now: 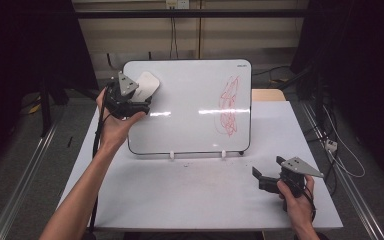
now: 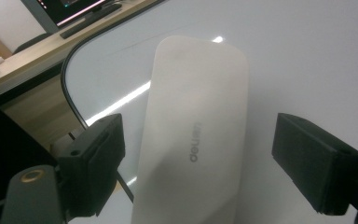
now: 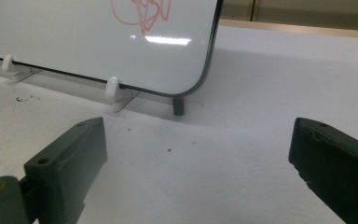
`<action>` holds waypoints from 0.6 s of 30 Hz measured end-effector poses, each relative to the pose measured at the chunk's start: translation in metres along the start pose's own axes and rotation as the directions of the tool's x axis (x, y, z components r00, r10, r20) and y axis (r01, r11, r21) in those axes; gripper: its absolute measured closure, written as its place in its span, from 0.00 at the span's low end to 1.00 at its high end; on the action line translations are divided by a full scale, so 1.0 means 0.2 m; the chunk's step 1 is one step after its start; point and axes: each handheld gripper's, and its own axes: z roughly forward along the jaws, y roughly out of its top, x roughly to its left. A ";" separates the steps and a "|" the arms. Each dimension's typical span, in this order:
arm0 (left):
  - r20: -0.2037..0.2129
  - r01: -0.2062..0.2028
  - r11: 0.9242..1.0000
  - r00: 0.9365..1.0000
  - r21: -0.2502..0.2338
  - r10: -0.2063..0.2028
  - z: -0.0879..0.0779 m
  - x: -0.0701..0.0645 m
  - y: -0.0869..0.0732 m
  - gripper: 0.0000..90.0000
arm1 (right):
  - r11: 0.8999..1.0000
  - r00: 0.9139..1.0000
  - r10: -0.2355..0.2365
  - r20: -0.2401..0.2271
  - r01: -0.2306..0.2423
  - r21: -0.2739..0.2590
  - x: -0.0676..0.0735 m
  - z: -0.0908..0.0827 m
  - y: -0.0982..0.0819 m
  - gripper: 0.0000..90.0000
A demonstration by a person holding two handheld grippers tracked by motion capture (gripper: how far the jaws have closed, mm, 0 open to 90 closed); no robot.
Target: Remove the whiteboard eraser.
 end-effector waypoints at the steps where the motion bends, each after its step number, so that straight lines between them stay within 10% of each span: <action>1: 0.000 0.000 1.000 1.000 0.000 0.000 0.00 0.00 0.00 0.20 | 1.000 1.000 0.001 0.001 -0.001 0.000 0.00 0.00 0.00 0.05; 18: -0.036 -0.103 0.991 0.994 0.080 0.106 0.10 -0.04 -0.01 0.32 | 1.000 1.000 -0.003 -0.004 0.003 0.003 0.00 0.01 0.00 0.05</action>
